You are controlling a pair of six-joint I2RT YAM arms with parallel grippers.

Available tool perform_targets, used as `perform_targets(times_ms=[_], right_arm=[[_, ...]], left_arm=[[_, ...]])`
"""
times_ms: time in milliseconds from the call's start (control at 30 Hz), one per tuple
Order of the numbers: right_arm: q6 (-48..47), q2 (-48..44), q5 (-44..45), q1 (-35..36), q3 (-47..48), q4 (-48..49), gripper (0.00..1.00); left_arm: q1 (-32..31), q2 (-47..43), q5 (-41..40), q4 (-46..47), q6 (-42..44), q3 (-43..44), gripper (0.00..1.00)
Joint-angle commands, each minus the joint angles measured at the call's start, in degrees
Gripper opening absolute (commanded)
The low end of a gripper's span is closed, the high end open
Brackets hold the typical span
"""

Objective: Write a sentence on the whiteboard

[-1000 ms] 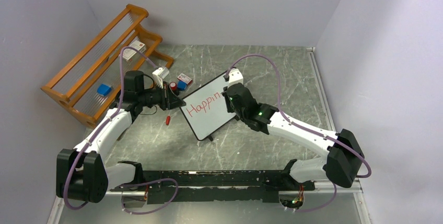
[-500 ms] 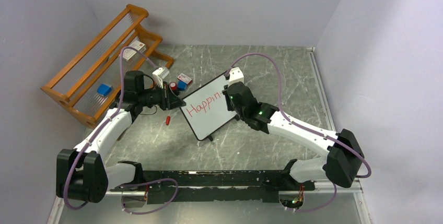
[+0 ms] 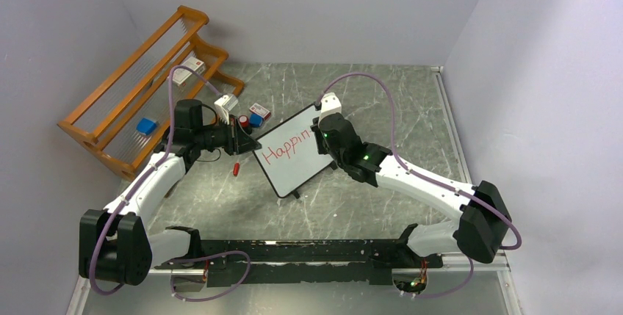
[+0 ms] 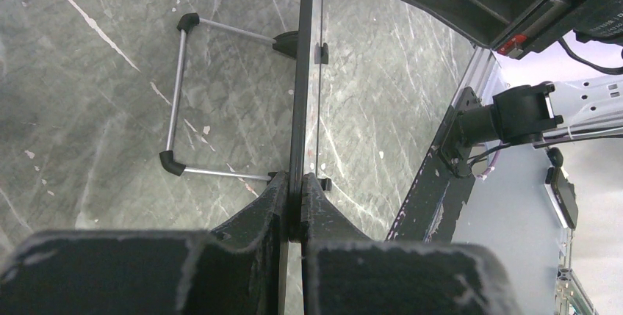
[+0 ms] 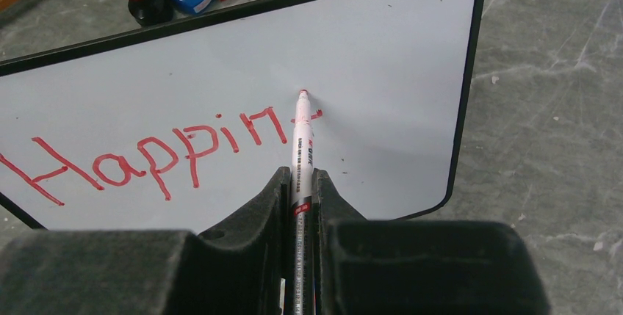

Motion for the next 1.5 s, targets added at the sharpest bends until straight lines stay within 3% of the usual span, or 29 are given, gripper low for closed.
perform_targets(times_ms=[0, 800, 1467], right_arm=[[-0.3, 0.8, -0.8, -0.4, 1.2, 0.0, 0.00], [2.4, -1.1, 1.8, -0.4, -2.5, -0.8, 0.00], [0.3, 0.1, 1.2, -0.4, 1.1, 1.1, 0.00]], left_arm=[[-0.1, 1.1, -3.7, -3.5, 2.1, -0.5, 0.05], [-0.1, 1.1, -3.4, -3.4, 2.1, -0.6, 0.05], [-0.1, 1.2, -3.2, -3.4, 2.2, -0.6, 0.05]])
